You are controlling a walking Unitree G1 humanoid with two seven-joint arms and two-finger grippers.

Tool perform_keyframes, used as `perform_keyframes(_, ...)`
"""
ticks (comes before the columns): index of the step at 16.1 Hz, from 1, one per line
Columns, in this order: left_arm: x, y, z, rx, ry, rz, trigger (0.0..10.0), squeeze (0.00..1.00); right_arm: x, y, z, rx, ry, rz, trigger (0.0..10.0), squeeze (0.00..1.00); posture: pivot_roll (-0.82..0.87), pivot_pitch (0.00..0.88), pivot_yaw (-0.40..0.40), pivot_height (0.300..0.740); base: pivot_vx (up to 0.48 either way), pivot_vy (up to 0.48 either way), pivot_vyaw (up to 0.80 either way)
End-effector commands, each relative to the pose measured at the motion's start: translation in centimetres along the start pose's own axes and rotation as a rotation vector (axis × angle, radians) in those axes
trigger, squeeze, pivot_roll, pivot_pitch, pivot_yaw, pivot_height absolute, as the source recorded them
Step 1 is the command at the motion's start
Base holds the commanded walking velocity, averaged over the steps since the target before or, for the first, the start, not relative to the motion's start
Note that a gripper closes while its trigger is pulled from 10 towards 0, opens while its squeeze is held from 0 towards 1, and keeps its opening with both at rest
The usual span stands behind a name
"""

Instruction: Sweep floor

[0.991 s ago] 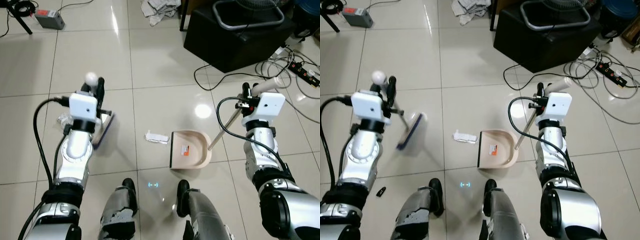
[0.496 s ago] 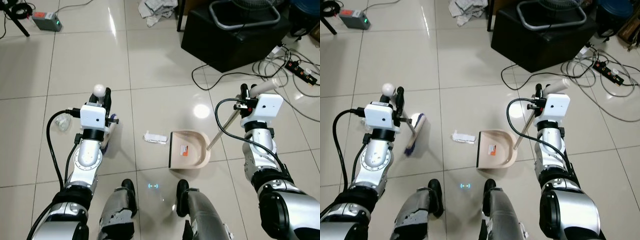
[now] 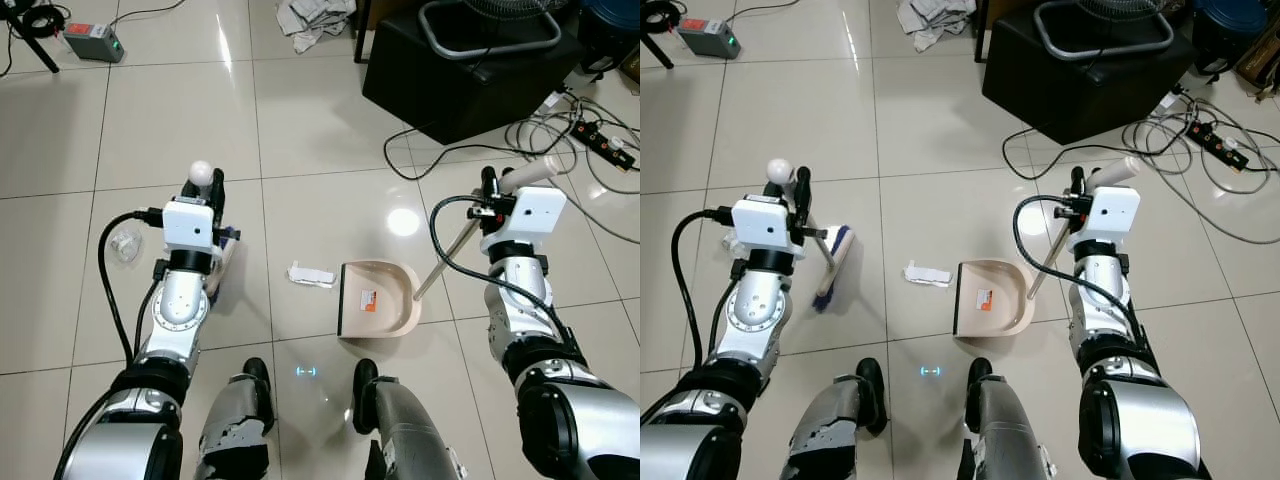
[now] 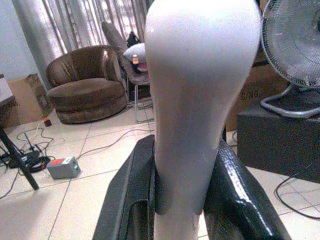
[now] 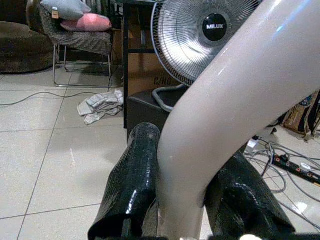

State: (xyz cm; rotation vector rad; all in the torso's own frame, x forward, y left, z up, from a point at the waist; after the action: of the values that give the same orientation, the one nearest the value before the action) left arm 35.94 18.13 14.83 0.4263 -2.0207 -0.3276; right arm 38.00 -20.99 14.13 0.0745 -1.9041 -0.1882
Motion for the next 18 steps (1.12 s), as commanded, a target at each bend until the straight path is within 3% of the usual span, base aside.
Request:
perform_keyframes(1,-0.79,-0.54,0.73,-0.006,0.041,0.027,10.0,0.0,-1.64,-0.56,1.09,-0.016,0.08,0.01,10.0,0.0,0.03,0.357,-0.042,0.74,0.0,0.0,0.0)
perform_keyframes(9,-0.52,-0.09,-0.06,0.09,0.052,0.118,10.0,0.0,-1.8,-0.34,1.1,-0.022,0.086,0.0,10.0,0.0,0.04,0.351,-0.038,0.74,0.0,0.0,0.0)
perform_keyframes(18,-0.47,-1.03,0.02,0.158,0.087,0.255,10.0,0.0,-1.88,-0.4,1.11,-0.027,0.093,0.002,10.0,0.0,0.05,0.343,-0.038,0.74,0.0,0.0,0.0)
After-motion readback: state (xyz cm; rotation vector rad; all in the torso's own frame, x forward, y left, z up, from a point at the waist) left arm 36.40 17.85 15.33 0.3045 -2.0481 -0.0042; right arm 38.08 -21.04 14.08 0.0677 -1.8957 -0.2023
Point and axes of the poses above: a point about 5 cm out from each wrist's last joint towards the gripper, its own z axis pointing back from the gripper into the wrist, its own x axis along the axis of the wrist's last joint, y = z × x, the point moved 3 cm from there along -z, pointing out of the wrist towards the gripper, and after that the axes turned 12 degrees about -z, right-handed, at the moved point
